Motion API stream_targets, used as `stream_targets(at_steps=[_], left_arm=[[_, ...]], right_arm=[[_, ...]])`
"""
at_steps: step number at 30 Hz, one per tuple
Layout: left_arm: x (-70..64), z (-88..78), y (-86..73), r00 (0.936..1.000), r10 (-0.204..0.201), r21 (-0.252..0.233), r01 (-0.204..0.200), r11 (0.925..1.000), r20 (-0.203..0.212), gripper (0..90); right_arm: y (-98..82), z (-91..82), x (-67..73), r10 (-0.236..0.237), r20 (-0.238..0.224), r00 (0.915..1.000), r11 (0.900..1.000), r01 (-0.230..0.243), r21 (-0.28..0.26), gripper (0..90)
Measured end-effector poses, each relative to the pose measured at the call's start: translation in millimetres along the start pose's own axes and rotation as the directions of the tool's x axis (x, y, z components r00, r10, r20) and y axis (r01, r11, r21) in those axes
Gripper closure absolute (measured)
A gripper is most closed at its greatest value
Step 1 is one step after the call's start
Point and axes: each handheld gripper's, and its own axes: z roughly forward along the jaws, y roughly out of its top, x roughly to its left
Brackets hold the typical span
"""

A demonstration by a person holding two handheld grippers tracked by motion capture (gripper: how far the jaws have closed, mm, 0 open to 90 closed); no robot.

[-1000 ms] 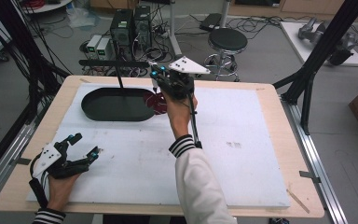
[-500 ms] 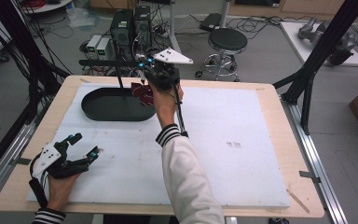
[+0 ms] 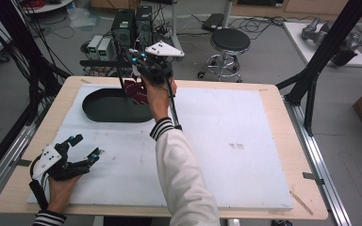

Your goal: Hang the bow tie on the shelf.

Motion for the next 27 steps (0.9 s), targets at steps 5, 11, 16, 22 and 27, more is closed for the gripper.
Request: stream_targets(at_steps=[5, 11, 16, 22, 27], left_arm=[[0.1, -0.8, -0.1, 1.0000, 0.002, -0.007, -0.002, 1.0000, 0.000, 16.1], [-0.4, -0.1, 0.0, 1.0000, 0.002, -0.003, -0.002, 1.0000, 0.000, 16.1], [-0.6, -0.2, 0.1, 1.0000, 0.008, 0.000, -0.008, 1.0000, -0.002, 16.1], [-0.7, -0.8, 0.0, 1.0000, 0.007, -0.001, -0.007, 1.0000, -0.003, 16.1], [-0.4, -0.6, 0.0, 1.0000, 0.005, -0.001, -0.005, 1.0000, -0.001, 16.1]], right_arm=[[3.3, 5.3, -6.7, 0.009, 0.019, 0.9998, 1.000, -0.009, -0.013, 87.6], [-2.5, 9.7, -18.1, 0.037, 0.034, 0.9987, 0.999, -0.037, -0.018, 87.6], [-6.8, 15.4, -20.0, 0.035, 0.038, 0.9986, 0.999, -0.035, -0.014, 87.6], [-6.8, 23.7, -24.9, 0.044, 0.055, 0.9975, 0.999, -0.043, -0.015, 87.6], [-3.3, 30.5, -25.2, 0.046, 0.053, 0.9976, 0.999, -0.044, -0.025, 87.6]])
